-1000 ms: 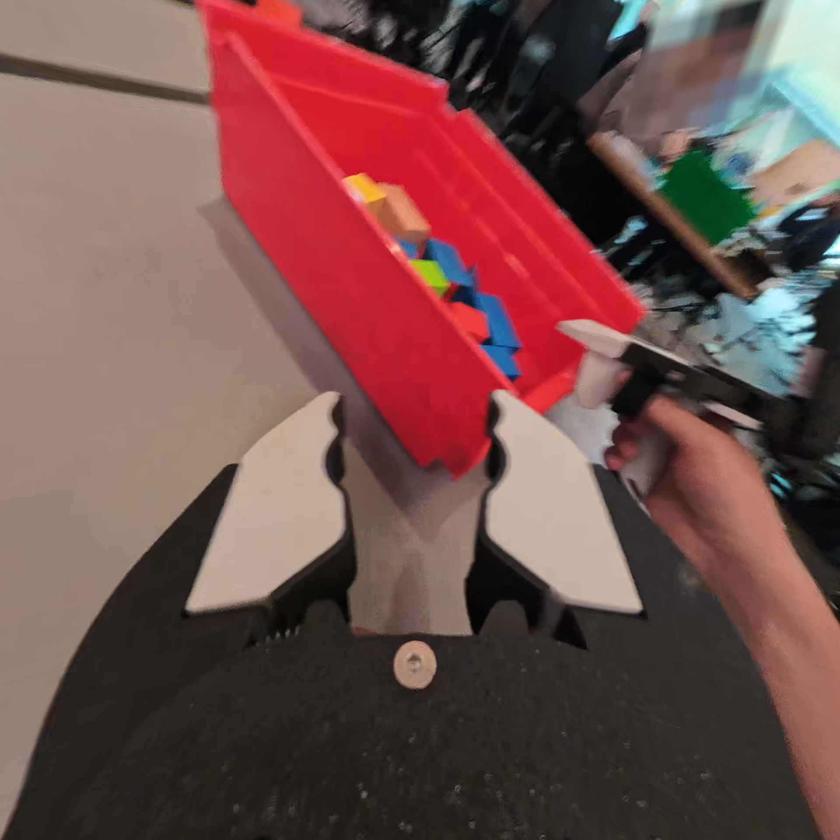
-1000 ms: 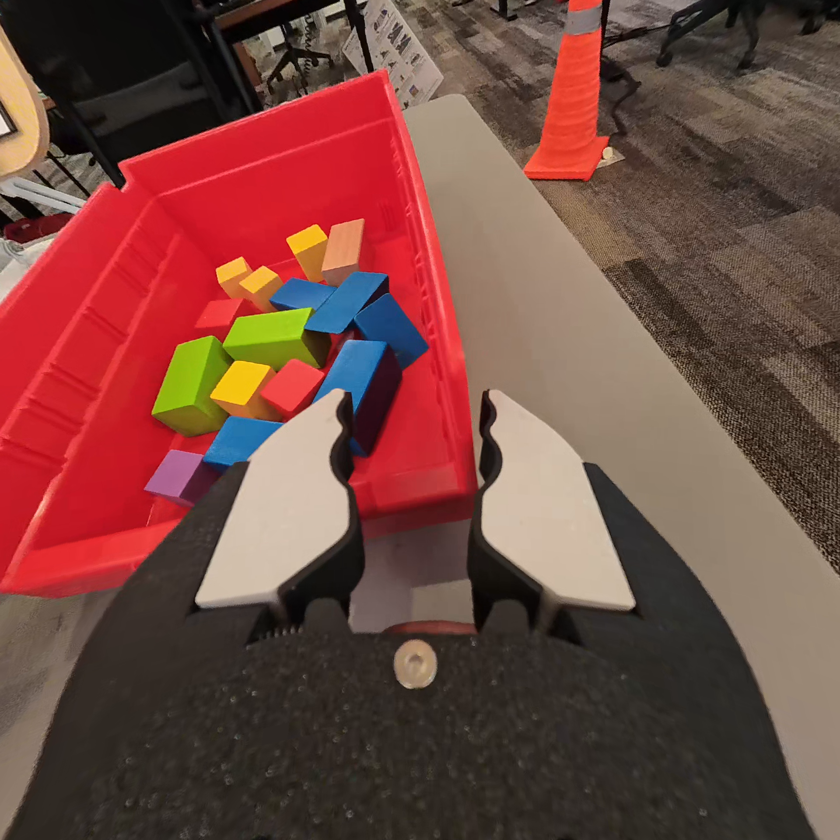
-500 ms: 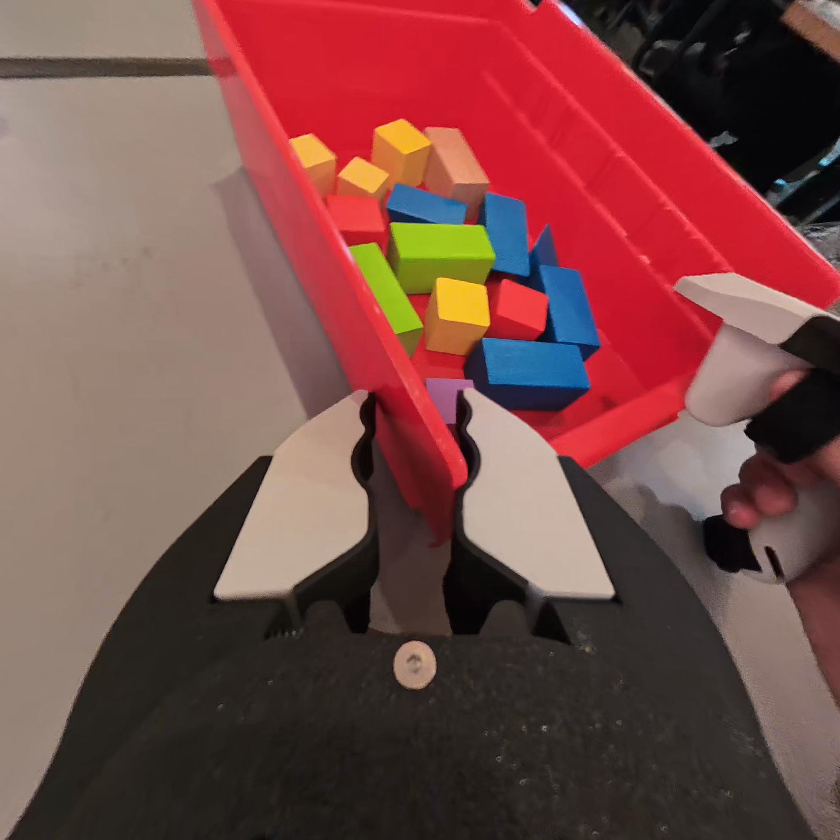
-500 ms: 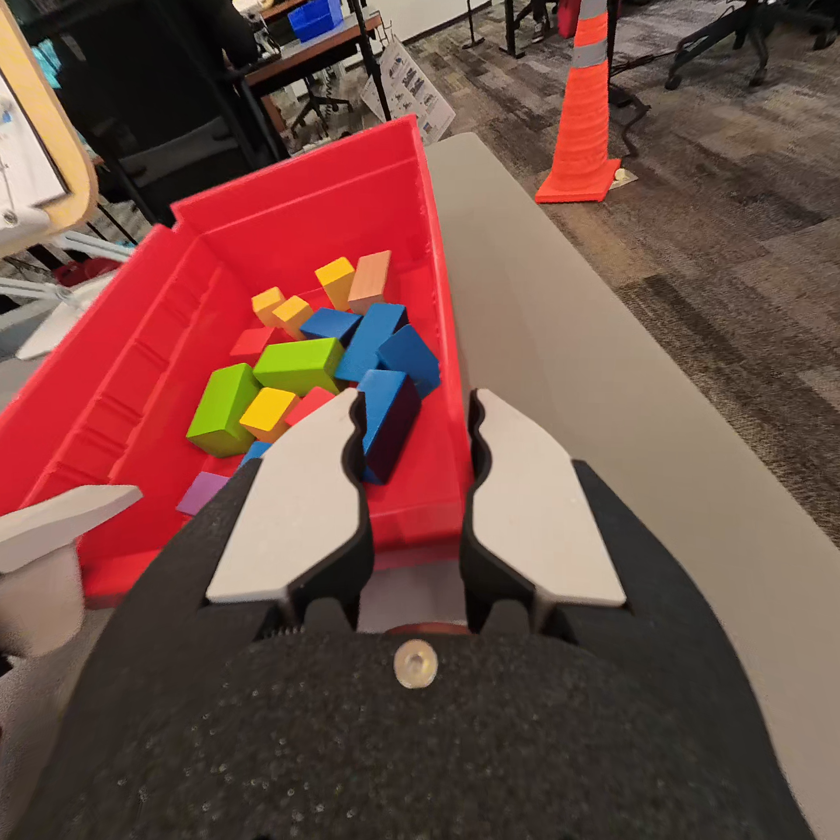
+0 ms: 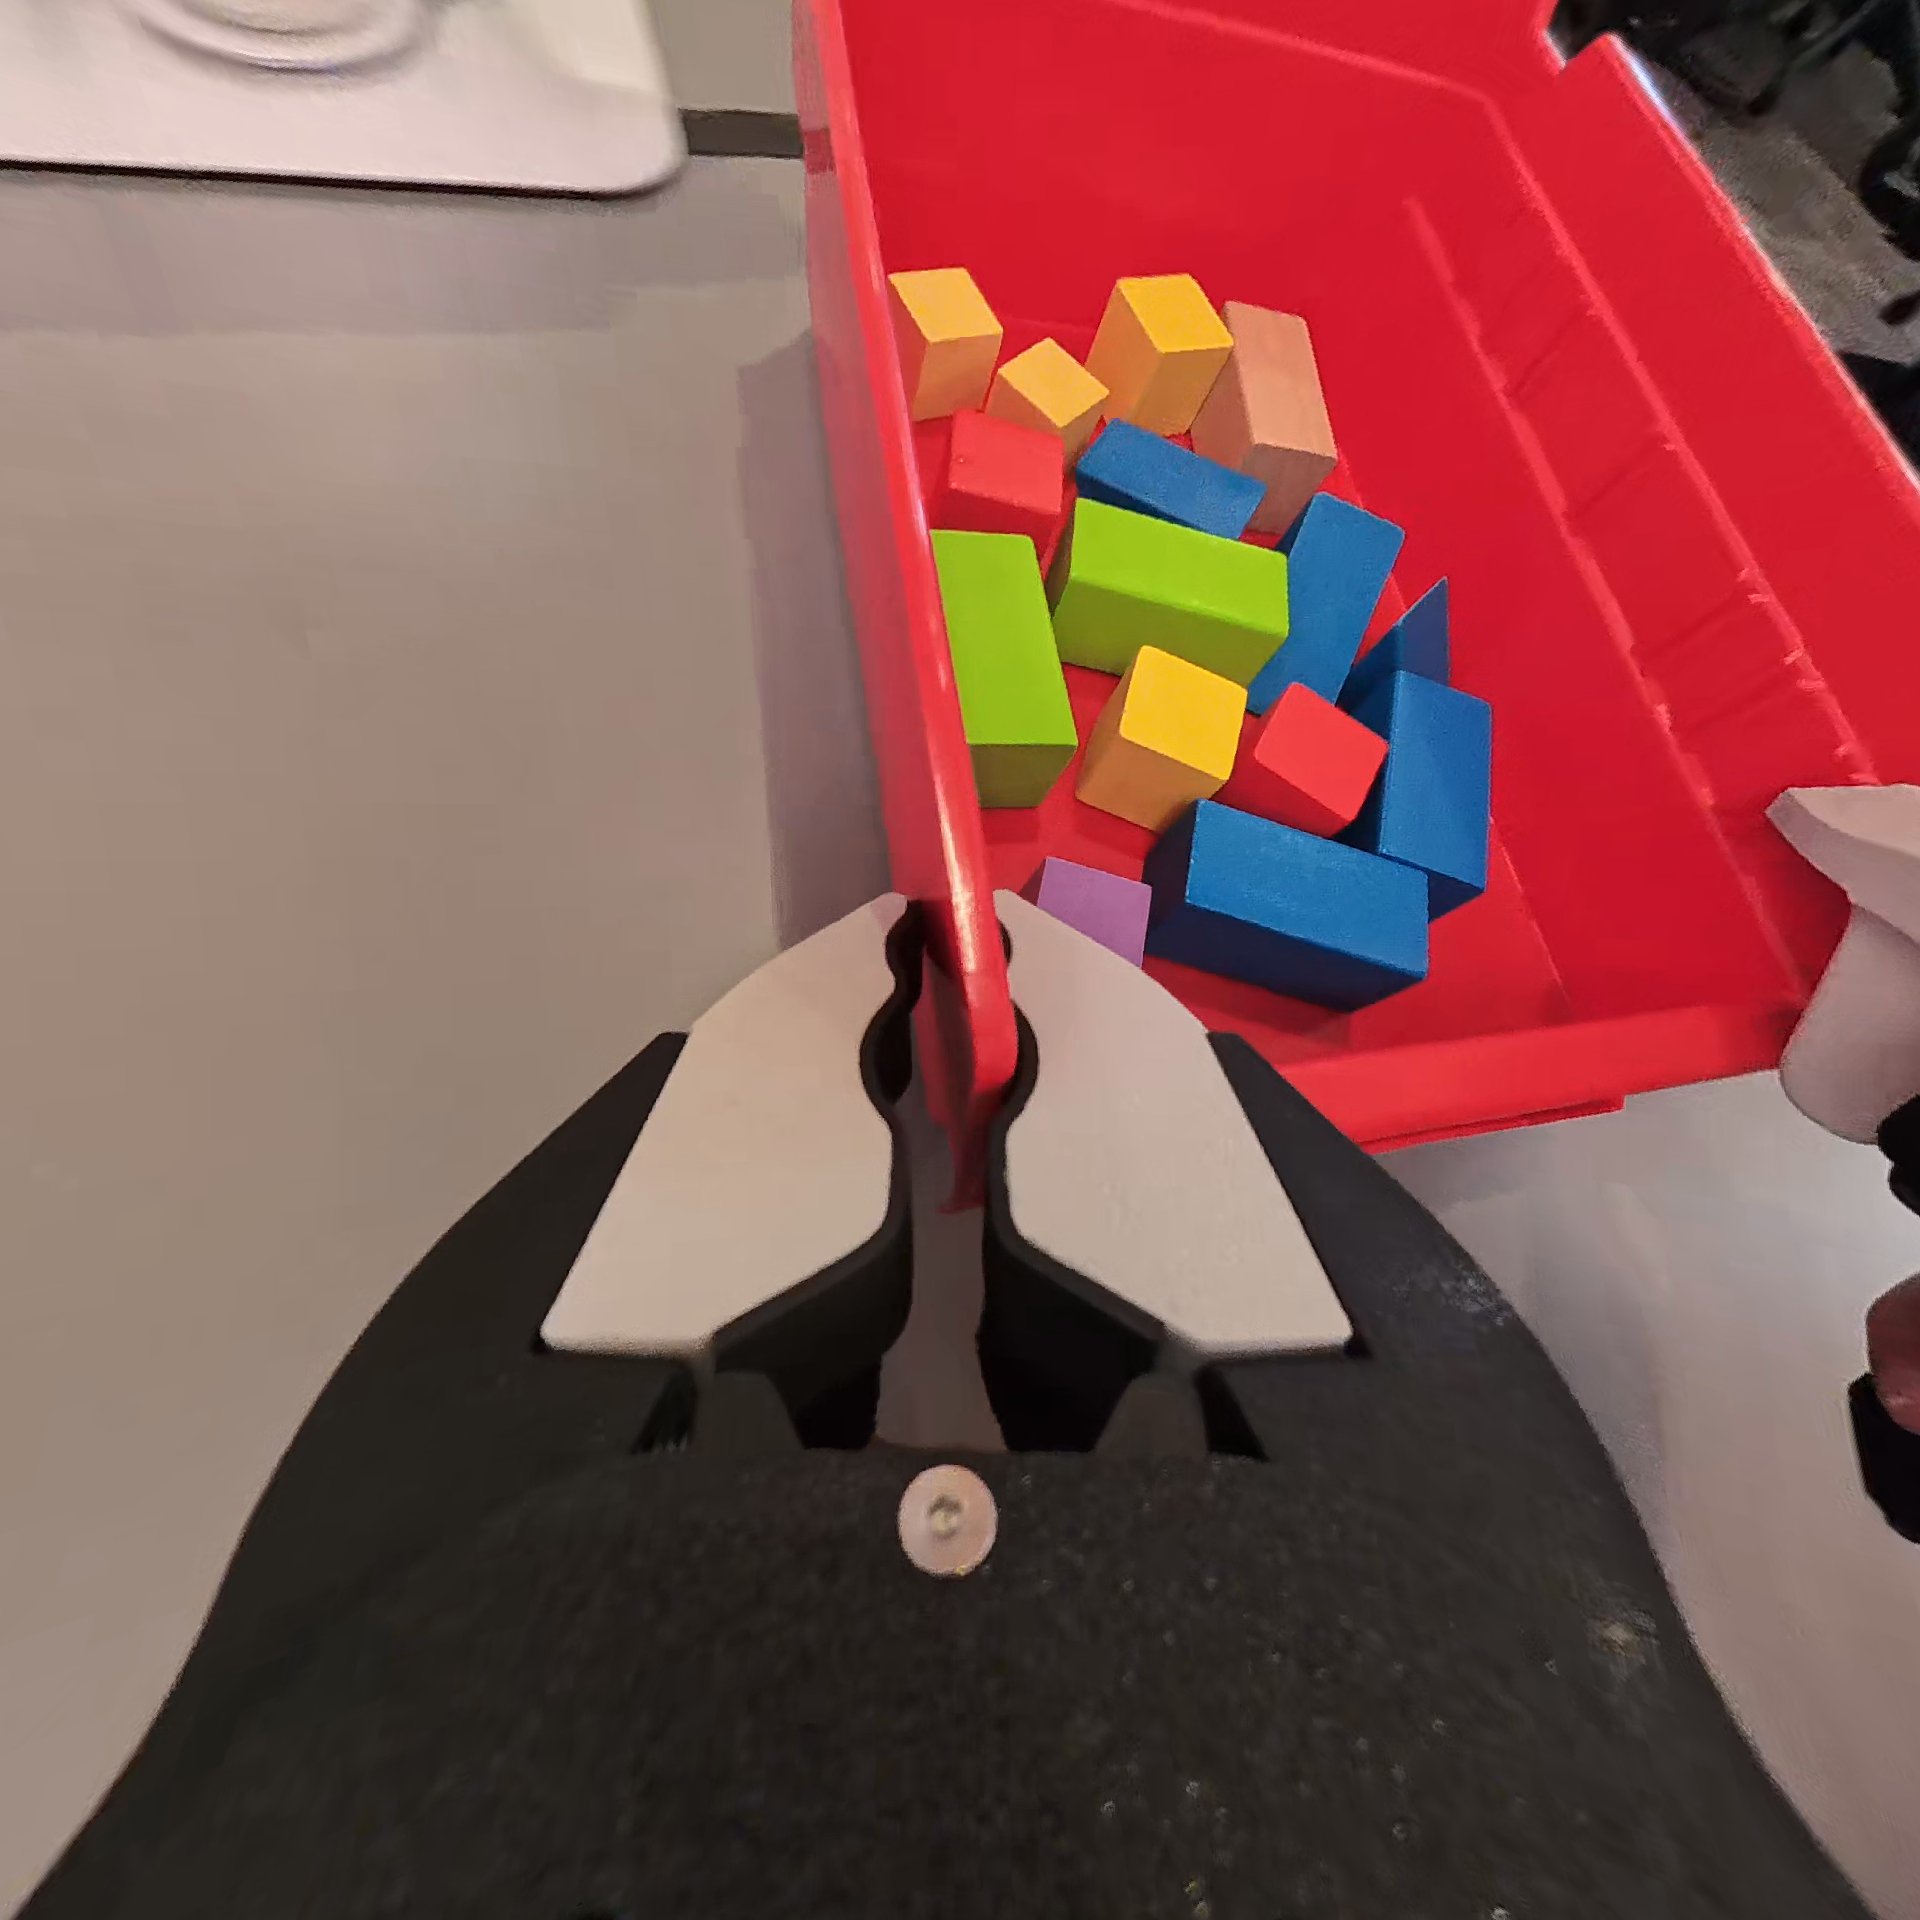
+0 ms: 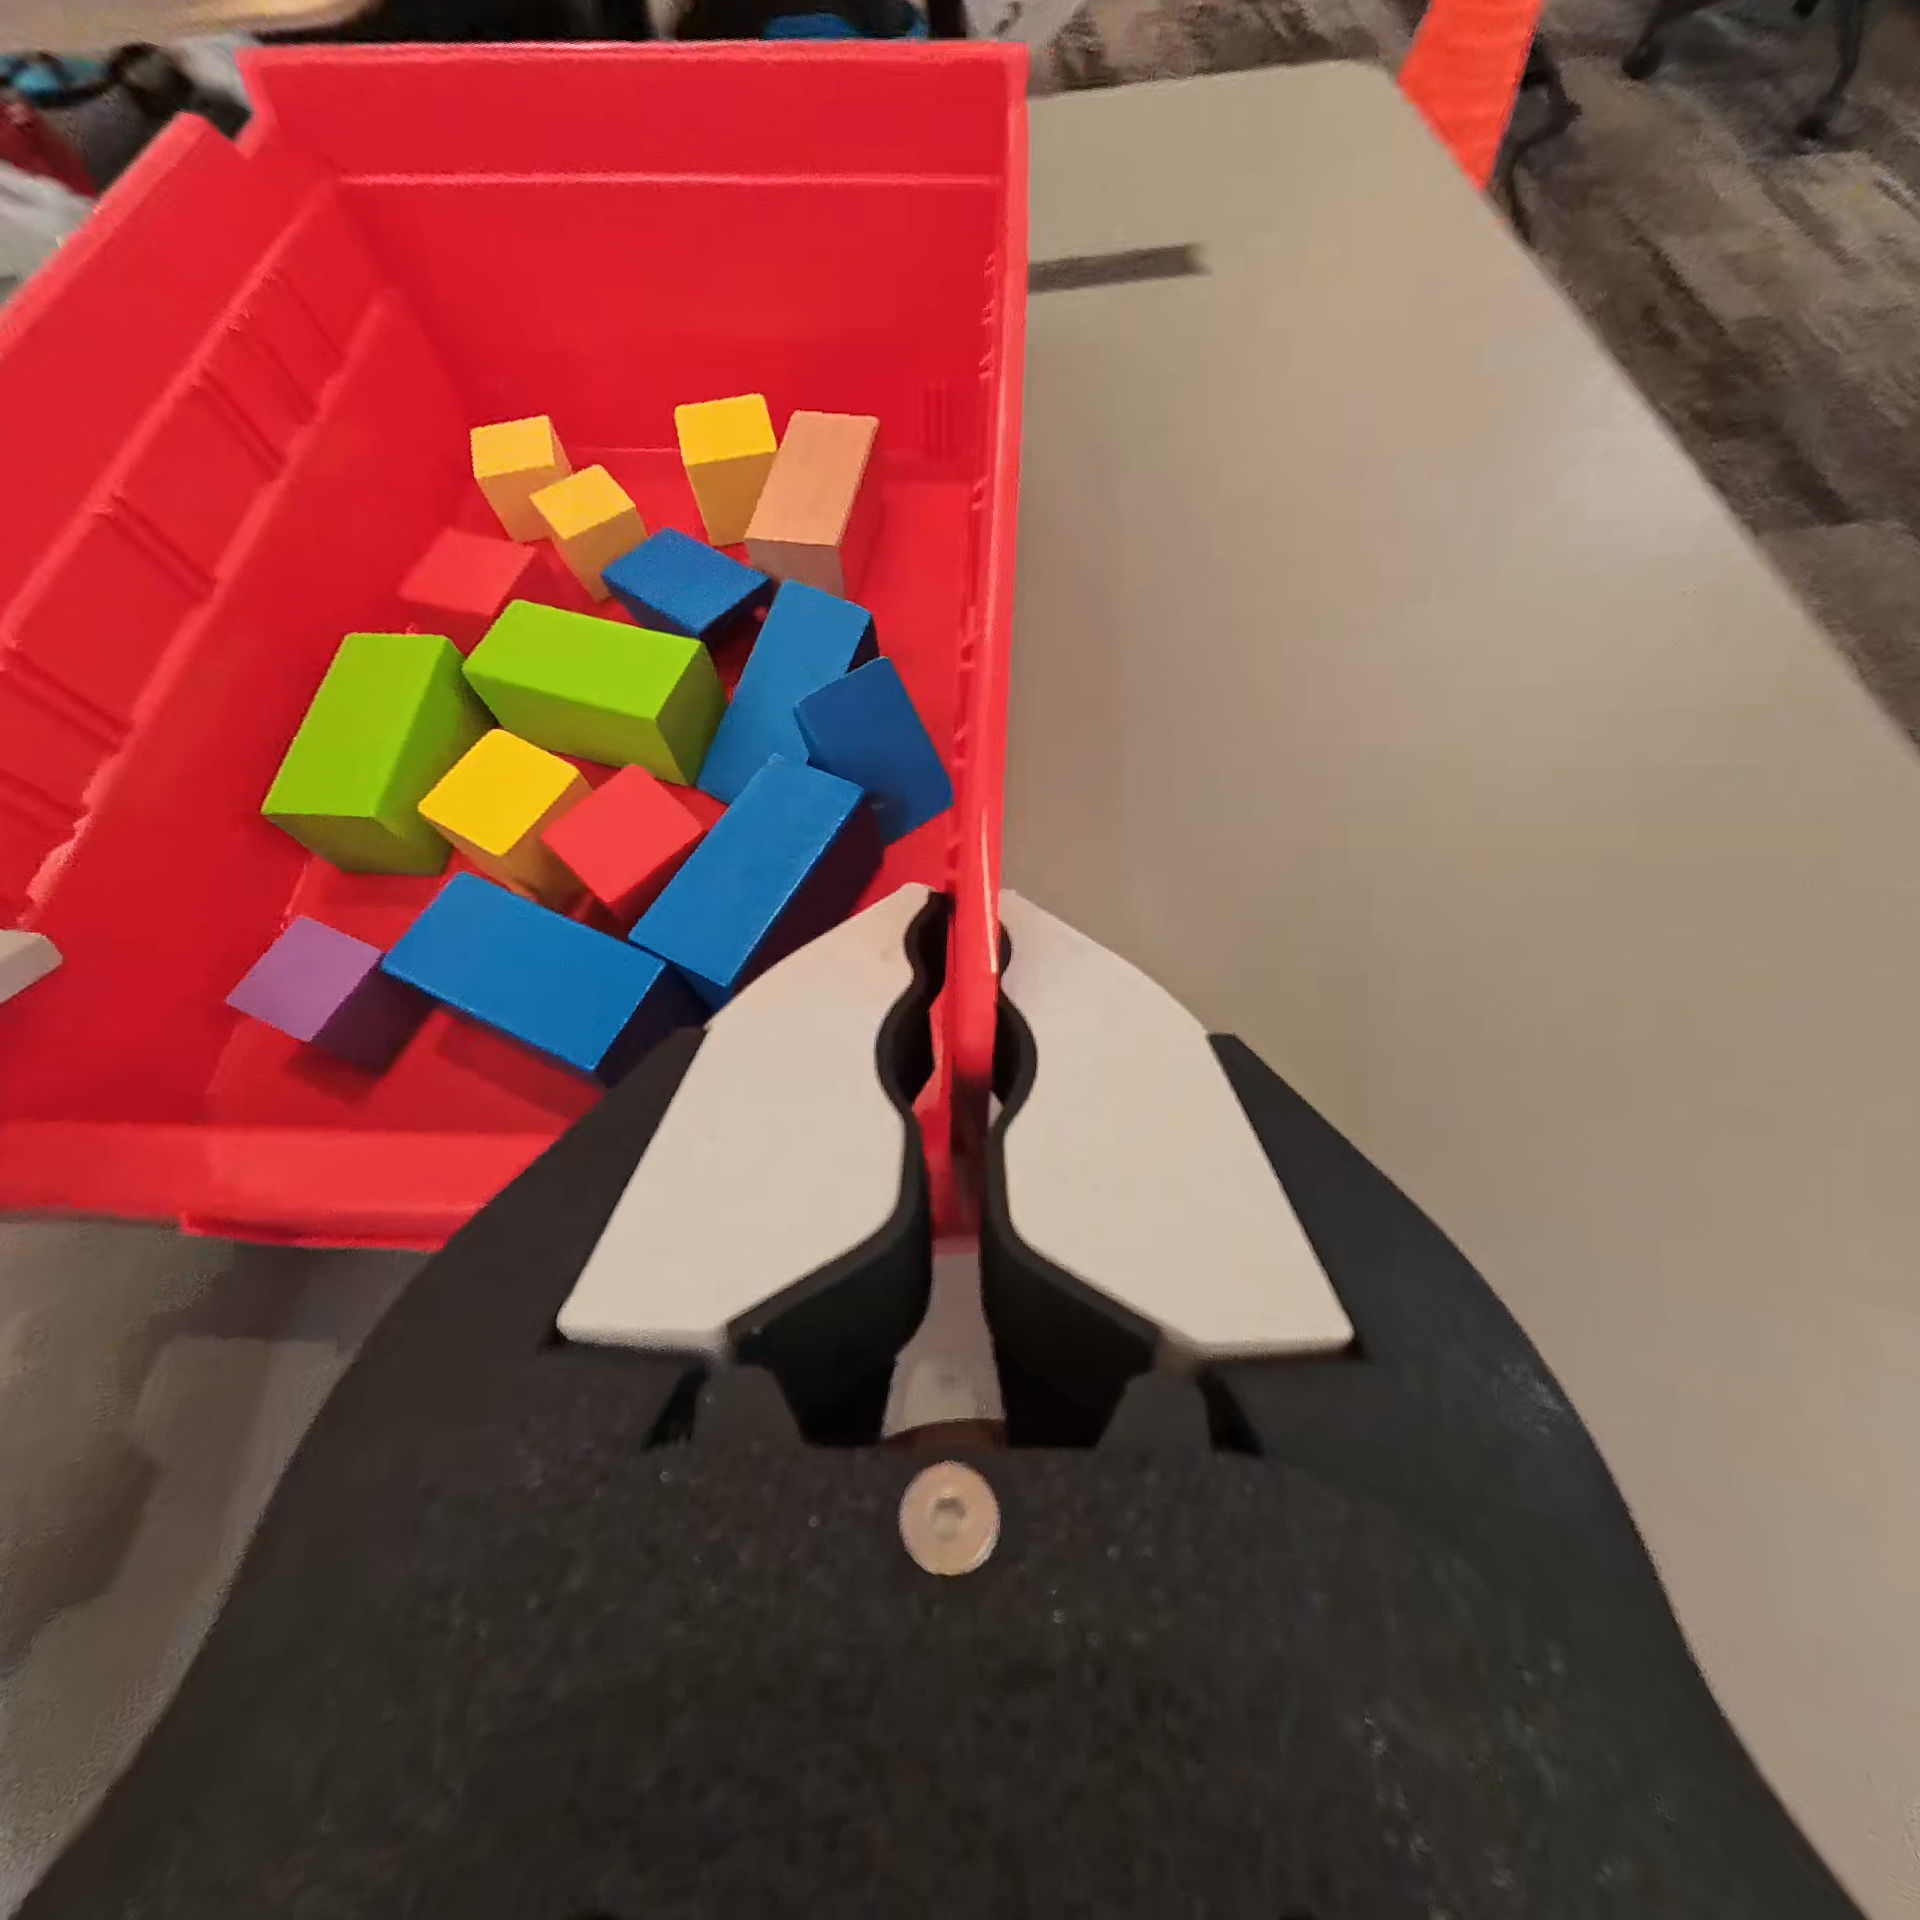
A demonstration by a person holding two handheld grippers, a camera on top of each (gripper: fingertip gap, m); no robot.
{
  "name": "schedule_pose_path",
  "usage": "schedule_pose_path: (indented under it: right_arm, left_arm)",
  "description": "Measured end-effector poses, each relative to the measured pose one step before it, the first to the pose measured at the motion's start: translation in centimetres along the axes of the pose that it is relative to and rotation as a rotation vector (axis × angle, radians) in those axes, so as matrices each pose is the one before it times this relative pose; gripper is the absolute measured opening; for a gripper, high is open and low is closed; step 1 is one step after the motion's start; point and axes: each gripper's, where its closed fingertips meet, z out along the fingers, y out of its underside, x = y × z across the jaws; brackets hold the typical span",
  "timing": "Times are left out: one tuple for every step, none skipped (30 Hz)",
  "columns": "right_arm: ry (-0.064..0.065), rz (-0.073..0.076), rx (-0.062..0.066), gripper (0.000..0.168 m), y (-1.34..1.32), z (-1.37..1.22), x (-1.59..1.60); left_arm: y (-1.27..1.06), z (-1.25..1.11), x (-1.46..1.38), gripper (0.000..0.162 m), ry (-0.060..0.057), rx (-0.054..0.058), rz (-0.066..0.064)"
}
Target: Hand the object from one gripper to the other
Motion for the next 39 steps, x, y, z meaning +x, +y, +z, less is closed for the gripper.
schedule_pose_path:
  right_arm:
    - [-0.0164,-0.0170,0.0063,0.004,-0.136,0.019,-2.152]
    - [-0.0176,-0.0134,0.0056,0.004,-0.204,0.092,-2.126]
    - [-0.0153,0.0009,0.0068,0.004,-0.228,0.186,-2.025]
    - [-0.0094,0.0098,0.0095,0.005,-0.155,0.202,-1.923]
    - [-0.0074,0.0065,0.0082,0.005,0.001,0.220,-1.864]
    - [-0.0103,-0.0068,0.0022,0.005,0.180,0.273,-1.751]
    - [-0.0167,0.0008,0.0010,0.005,0.269,0.265,-1.582]
    - [-0.0182,0.0069,-0.0010,0.005,0.327,0.217,-1.411]
    - [-0.0137,-0.0028,-0.0059,0.005,0.404,0.162,-1.209]
    - [-0.0138,-0.0017,-0.0003,0.005,0.302,0.087,-1.063]
    - [-0.0095,0.0026,0.0079,0.005,0.118,-0.099,-0.843]
    - [-0.0036,-0.0119,0.0014,0.005,0.120,-0.063,-0.696]
    - [0.0034,-0.0098,0.0010,0.005,0.054,-0.063,-0.500]
    - [-0.0009,-0.0069,-0.0013,0.005,0.051,-0.035,-0.352]
    - [-0.0157,0.0043,-0.0027,0.005,0.113,0.014,-0.408]
    - [-0.0235,-0.0039,0.0042,0.007,0.036,-0.004,-0.414]
    - [-0.0317,-0.0153,0.0005,0.009,0.081,-0.049,-0.501]
    - [-0.0325,-0.0357,-0.0174,0.007,0.165,-0.087,-0.473]
    - [-0.0484,-0.0390,-0.0307,0.009,0.089,-0.140,-0.567]
    - [-0.0475,-0.0144,-0.0429,0.012,0.045,-0.178,-0.482]
    - [-0.0453,-0.0136,-0.0398,0.015,-0.068,-0.320,-0.407]
    - [-0.0439,-0.0259,-0.0232,0.020,-0.246,-0.535,-0.358]
    - [-0.0500,-0.0264,-0.0107,0.028,-0.347,-0.732,-0.468]
    - [-0.0506,-0.0194,-0.0054,0.032,-0.159,-0.916,-0.521]
    - [-0.0498,-0.0152,0.0177,0.038,-0.145,-0.943,-0.592]
    - [-0.0486,-0.0276,0.0332,0.045,0.022,-0.917,-0.683]
    - [-0.0361,-0.0418,0.0405,0.047,0.257,-0.899,-0.616]
    - [-0.0270,-0.0530,0.0458,0.042,0.408,-0.906,-0.621]
    - [-0.0115,-0.0500,0.0515,0.038,0.424,-0.864,-0.548]
    - [0.0045,-0.0417,0.0501,0.038,0.479,-0.778,-0.381]
    - [0.0073,-0.0355,0.0433,0.038,0.573,-0.666,-0.378]
    - [0.0109,-0.0331,0.0336,0.037,0.676,-0.555,-0.314]
    - [0.0145,-0.0231,0.0162,0.035,0.682,-0.375,-0.248]
    - [-0.0039,-0.0148,-0.0055,0.034,0.513,-0.123,-0.415]
    - [-0.0165,-0.0124,-0.0227,0.034,0.335,0.025,-0.483]
    - [-0.0106,-0.0125,-0.0098,0.034,0.078,0.029,-0.355]
    - [0.0007,-0.0117,0.0120,0.034,-0.139,-0.005,-0.193]
    - [0.0002,-0.0093,0.0156,0.034,-0.156,0.025,-0.177]
    - [-0.0017,-0.0076,0.0020,0.034,-0.029,0.083,-0.166]
  left_arm:
    - [0.053,-0.847,-1.962,0.008,-0.0173,0.0066,-0.0068]
    - [0.055,-0.810,-1.937,0.008,-0.0149,0.0100,-0.0086]
    - [0.088,-0.759,-1.864,0.008,-0.0132,0.0106,-0.0067]
    - [0.123,-0.656,-1.799,0.008,-0.0170,0.0052,-0.0016]
    - [0.169,-0.565,-1.783,0.008,-0.0265,-0.0022,0.0075]
    - [0.128,-0.479,-1.739,0.007,-0.0277,-0.0017,0.0074]
    - [0.089,-0.411,-1.578,0.007,-0.0187,0.0009,0.0018]
    - [0.073,-0.344,-1.410,0.007,-0.0115,0.0006,-0.0004]
    - [0.062,-0.305,-1.229,0.007,-0.0084,0.0002,-0.0026]
    - [0.111,-0.249,-1.037,0.007,-0.0028,-0.0014,-0.0070]
    - [0.183,-0.158,-0.852,0.007,0.0038,-0.0044,-0.0108]
    - [0.190,-0.084,-0.695,0.007,0.0058,-0.0004,-0.0123]
    - [0.186,-0.063,-0.492,0.007,0.0064,-0.0002,-0.0066]
    - [0.042,-0.132,-0.306,0.008,0.0119,0.0070,-0.0082]
    - [0.045,-0.173,-0.339,0.008,0.0008,0.0032,-0.0039]
    - [0.079,-0.169,-0.254,0.009,0.0059,-0.0037,-0.0058]
    - [0.101,-0.202,-0.209,0.012,0.0074,-0.0080,0.0024]
    - [0.161,-0.348,-0.055,0.020,0.0143,-0.0177,0.0131]
    - [0.232,-0.710,0.166,0.032,0.0293,-0.0277,0.0084]
    - [0.063,-1.186,0.313,0.041,0.0422,-0.0176,0.0068]
    - [-0.253,-1.639,0.521,0.047,0.0560,0.0044,0.0063]
    - [-0.409,-1.959,0.519,0.052,0.0526,0.0186,0.0027]
    - [-0.514,-2.159,0.483,0.055,0.0491,0.0310,0.0035]
    - [-0.473,-2.234,0.392,0.060,0.0485,0.0314,0.0108]
    - [-0.273,-2.190,-0.003,0.066,0.0322,0.0228,0.0154]
    - [-0.048,-2.071,-0.631,0.069,0.0060,0.0188,0.0143]
    - [0.157,-1.880,-1.275,0.070,-0.0146,0.0148,0.0136]
    - [0.487,-1.574,-1.991,0.071,-0.0360,0.0003,0.0113]
    - [0.913,-1.176,-2.709,0.071,-0.0580,-0.0227,0.0056]
    - [1.355,-0.699,-3.189,0.071,-0.0688,-0.0490,-0.0039]
    - [1.412,-0.214,-3.192,0.074,-0.0587,-0.0625,-0.0180]
    - [0.925,0.135,-3.033,0.076,-0.0477,-0.0412,-0.0307]
    - [0.367,0.441,-2.955,0.076,-0.0464,-0.0139,-0.0234]
    - [0.083,0.626,-3.056,0.074,-0.0635,-0.0062,-0.0200]
    - [-0.156,0.717,-2.558,0.076,-0.0519,-0.0032,-0.0206]
    - [-0.493,0.743,-1.746,0.077,-0.0212,0.0148,-0.0130]
    - [-0.686,0.673,-1.117,0.077,-0.0006,0.0239,-0.0185]
    - [-0.779,0.558,-0.755,0.077,0.0061,0.0254,-0.0217]
    - [-0.831,0.566,-0.514,0.077,0.0089,0.0261,-0.0101]
